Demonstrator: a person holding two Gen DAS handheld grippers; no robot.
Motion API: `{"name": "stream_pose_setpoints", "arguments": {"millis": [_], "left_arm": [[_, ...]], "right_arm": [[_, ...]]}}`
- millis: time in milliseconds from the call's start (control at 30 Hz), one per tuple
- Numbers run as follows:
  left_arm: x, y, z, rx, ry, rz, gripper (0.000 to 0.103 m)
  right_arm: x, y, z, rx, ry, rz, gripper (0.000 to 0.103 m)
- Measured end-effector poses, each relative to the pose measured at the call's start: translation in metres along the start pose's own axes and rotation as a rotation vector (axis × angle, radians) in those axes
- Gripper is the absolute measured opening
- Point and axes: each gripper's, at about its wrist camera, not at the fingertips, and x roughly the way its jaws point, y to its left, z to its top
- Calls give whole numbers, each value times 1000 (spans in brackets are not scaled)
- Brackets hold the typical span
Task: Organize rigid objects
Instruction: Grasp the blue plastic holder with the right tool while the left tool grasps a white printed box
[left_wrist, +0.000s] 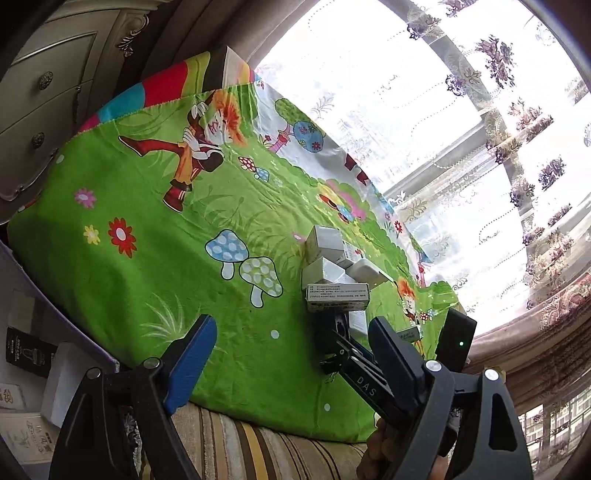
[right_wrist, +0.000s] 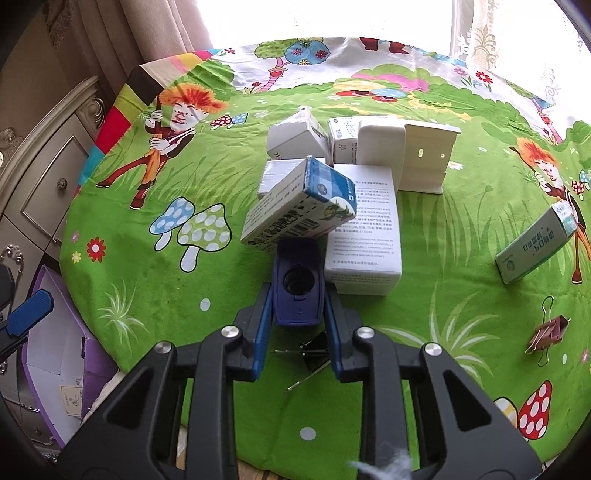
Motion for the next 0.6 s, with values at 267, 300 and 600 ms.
{"name": "stream_pose_setpoints", "arguments": {"millis": [267, 300, 600], "left_arm": [[81, -23, 15, -33, 167, -182, 99], [89, -24, 16, -42, 177, -183, 100], [137, -38, 25, 22, 248, -118, 103]], "right_arm": [[-22, -10, -15, 34, -31, 52, 31], [-26, -11, -17, 41, -37, 59, 31], [-42, -27, -27, 95, -63, 101, 31]]}}
